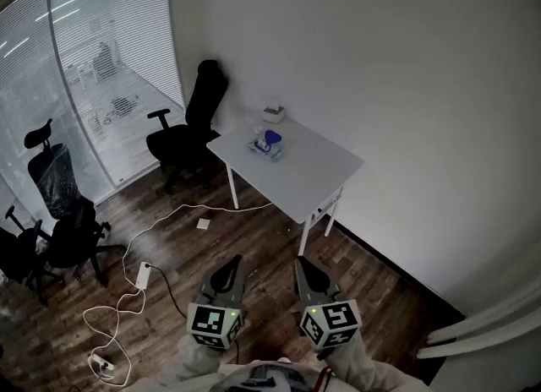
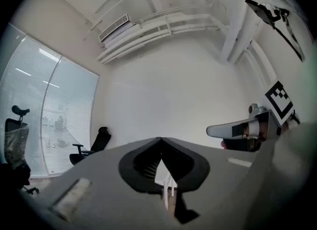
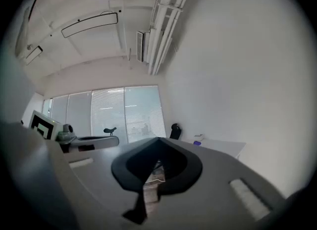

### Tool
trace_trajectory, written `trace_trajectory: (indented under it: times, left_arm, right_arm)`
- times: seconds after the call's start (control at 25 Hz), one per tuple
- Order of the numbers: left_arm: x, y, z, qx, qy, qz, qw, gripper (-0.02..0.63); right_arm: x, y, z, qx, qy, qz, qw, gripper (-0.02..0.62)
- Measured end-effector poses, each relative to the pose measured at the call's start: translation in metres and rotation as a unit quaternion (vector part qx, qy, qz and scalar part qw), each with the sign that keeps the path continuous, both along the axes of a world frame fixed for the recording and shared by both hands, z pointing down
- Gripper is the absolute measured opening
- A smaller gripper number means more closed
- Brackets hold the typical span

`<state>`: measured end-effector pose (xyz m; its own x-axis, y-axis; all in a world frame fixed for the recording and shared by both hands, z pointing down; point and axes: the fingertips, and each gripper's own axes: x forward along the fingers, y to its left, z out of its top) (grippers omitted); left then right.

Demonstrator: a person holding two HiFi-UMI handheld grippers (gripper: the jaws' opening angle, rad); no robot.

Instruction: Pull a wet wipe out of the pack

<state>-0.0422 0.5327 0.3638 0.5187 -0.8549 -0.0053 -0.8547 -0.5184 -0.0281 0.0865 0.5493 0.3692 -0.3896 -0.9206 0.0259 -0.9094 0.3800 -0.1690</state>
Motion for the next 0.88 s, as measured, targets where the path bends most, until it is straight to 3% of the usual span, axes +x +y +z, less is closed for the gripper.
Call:
trace_trajectory:
  times: [0.48,0.68,0.88]
  left_arm:
    - [0.025,-0.011,0.018,-0.022,-0.009,-0.006,0.9997,0.005]
    - [0.039,-0.013,0.027,-0.03,-0.019,-0.006,0.9993,0.005]
    - [0.029,-0.024,0.033,-0.037,-0.018,-0.022,0.9989,0.005]
  right_arm:
    - [0.028,-0.01,0.008,0.006,-0.031,0.003,1.0,0.005]
    - [0.041,-0.019,0.024,-0.017,-0.051,0.001,0.999,0.005]
    - [0.038,-0.032,0.034,-0.03,-0.05,-0.002,0.998,0.005]
